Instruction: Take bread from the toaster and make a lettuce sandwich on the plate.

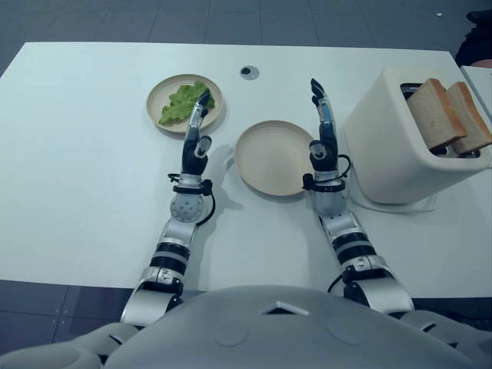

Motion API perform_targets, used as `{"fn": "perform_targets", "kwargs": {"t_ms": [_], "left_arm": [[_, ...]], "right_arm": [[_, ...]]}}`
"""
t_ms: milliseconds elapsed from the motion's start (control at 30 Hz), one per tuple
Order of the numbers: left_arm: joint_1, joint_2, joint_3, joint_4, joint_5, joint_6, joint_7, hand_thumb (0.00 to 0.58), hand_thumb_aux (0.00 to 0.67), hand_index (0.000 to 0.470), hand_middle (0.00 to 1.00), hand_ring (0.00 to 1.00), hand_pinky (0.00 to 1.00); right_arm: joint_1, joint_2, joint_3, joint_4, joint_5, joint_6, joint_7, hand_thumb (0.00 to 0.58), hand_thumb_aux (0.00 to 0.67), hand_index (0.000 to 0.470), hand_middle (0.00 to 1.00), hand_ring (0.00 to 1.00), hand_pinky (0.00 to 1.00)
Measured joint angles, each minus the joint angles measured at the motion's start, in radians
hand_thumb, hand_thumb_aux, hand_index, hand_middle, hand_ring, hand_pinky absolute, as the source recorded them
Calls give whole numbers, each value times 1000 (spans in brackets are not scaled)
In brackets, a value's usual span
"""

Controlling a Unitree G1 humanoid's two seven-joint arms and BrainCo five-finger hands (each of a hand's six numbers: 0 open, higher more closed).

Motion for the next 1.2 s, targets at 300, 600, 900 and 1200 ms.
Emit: {"fn": "perform_targets", "kwargs": {"t_ms": [300,600,900,1200], "left_arm": [[-18,-1,-1,20,0,-1,4,0,0,0,0,0,0],[-47,-23,-6,57,-4,-10,-11,0,0,0,0,0,0],[-71,-38,-27,95,-41,-15,-57,0,0,0,0,0,0],[-71,-38,-34,95,-41,-18,-72,0,0,0,0,0,0]], "right_arm": [[7,-9,-8,-18,6,-3,8,0,0,0,0,0,0],[209,-317,-536,-770,113,230,159,0,0,0,0,0,0],[490,-526,-768,-473,-201,657,195,0,0,0,0,0,0],[544,-558,-646,-500,-224,628,178,0,0,0,0,0,0]]}}
